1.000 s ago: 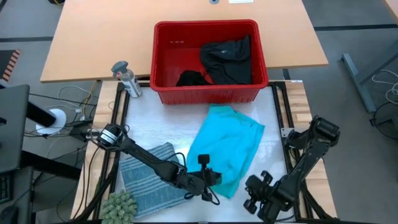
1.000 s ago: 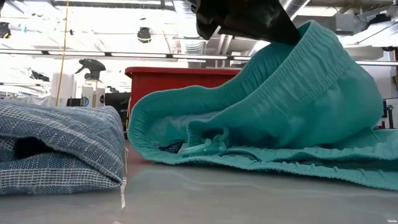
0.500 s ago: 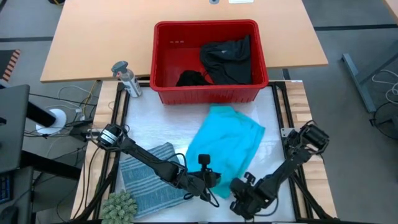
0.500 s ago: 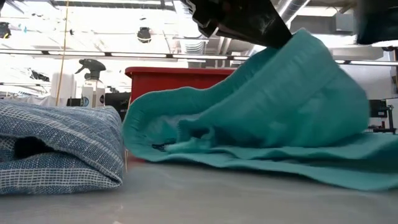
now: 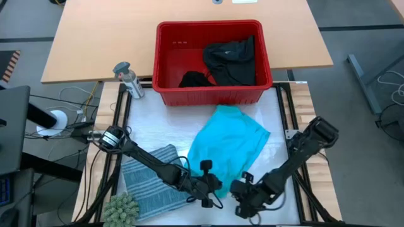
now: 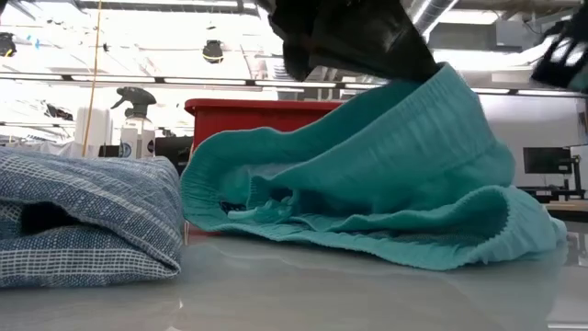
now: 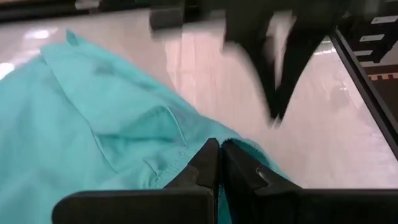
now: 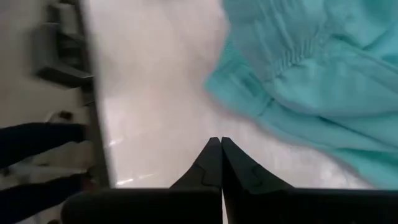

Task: Fold Laundry from Bin
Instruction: Fold the light blue shorts from the red organizer bin

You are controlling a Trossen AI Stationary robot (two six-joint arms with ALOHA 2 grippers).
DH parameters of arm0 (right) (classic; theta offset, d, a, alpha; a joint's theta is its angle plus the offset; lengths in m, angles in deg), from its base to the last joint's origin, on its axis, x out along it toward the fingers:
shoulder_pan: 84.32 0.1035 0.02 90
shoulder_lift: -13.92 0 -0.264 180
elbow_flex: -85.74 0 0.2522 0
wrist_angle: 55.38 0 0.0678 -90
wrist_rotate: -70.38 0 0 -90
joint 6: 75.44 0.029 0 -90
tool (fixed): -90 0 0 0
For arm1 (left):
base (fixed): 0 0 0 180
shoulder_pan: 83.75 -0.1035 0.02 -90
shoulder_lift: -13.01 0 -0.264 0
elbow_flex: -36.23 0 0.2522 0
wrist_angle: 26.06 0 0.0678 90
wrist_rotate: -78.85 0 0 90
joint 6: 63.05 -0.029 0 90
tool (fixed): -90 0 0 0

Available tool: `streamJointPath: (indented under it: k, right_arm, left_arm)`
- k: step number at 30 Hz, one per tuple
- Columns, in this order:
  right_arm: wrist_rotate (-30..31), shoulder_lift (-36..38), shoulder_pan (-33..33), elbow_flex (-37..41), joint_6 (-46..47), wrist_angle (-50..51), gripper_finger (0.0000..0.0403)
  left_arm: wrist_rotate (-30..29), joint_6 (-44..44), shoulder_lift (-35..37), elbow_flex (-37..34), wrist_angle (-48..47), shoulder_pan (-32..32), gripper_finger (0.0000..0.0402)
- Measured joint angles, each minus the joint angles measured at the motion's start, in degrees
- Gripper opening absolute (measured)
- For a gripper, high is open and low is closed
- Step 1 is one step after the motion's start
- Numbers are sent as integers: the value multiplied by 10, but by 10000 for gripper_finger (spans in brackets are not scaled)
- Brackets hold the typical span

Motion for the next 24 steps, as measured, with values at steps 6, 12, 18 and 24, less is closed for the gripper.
streamJointPath:
  k: [6,12,18,24]
  right_arm:
    - [43,81,33,0,3,60,20]
    - [155,99,11,4,12,110,19]
    - [135,35,-22,11,-10,86,18]
    - [79,-34,-31,11,-7,62,17]
  left_arm:
    - [4,54,-1,-14,-6,2,0]
    - [11,71,-26,-15,36,4,0]
    - [49,85,-54,-14,55,7,0]
    - [68,109,-57,-14,33,7,0]
